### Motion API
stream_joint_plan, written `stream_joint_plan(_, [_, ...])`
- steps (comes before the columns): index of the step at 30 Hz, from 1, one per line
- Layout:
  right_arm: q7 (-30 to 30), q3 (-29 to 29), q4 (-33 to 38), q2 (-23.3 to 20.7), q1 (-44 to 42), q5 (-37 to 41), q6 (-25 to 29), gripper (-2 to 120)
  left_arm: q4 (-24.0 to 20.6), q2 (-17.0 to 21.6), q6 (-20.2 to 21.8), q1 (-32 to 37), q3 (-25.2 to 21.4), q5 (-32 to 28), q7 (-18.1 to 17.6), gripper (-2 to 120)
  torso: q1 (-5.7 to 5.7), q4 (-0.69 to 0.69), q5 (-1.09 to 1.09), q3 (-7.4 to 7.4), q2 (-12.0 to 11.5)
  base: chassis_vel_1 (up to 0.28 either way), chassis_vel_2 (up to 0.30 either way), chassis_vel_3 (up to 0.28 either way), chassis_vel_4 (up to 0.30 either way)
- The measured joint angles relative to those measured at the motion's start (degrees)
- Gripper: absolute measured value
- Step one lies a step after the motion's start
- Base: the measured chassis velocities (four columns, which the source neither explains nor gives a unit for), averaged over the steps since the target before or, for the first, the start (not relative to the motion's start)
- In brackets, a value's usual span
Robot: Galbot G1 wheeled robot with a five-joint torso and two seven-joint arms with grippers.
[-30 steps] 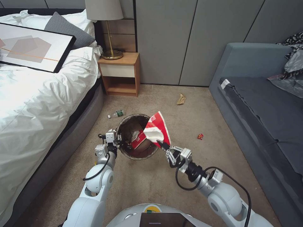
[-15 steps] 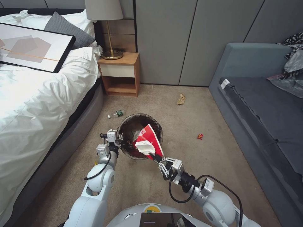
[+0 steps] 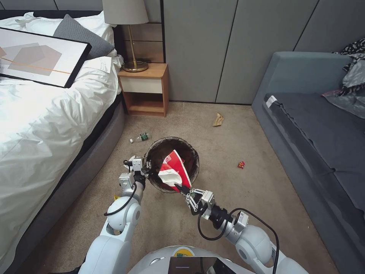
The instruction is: Pick up the trash bin, then pick up the garbage from the floor and place it into the trash bin.
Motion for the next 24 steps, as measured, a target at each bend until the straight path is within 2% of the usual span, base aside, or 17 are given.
stream_joint_plan(10, [2.6, -0.37, -0.05, 0.66, 0.69, -0.2, -0.11, 0, 0.92, -0.54, 0.05, -0.16, 1.27, 0.84, 0.01, 2, 0.0, 0.0, 0.0, 0.0, 0.0, 0.0, 0.0, 0.0, 0.0])
stream_joint_plan(24, [4.22, -2.41, -4.61, 2.95, 3.89, -1.4, 0.15, 0, 0.82, -0.56, 0.08, 0.39, 1.91, 1.32, 0.01, 2, 0.0, 0.0, 0.0, 0.0, 0.0, 0.0, 0.0, 0.0, 0.0])
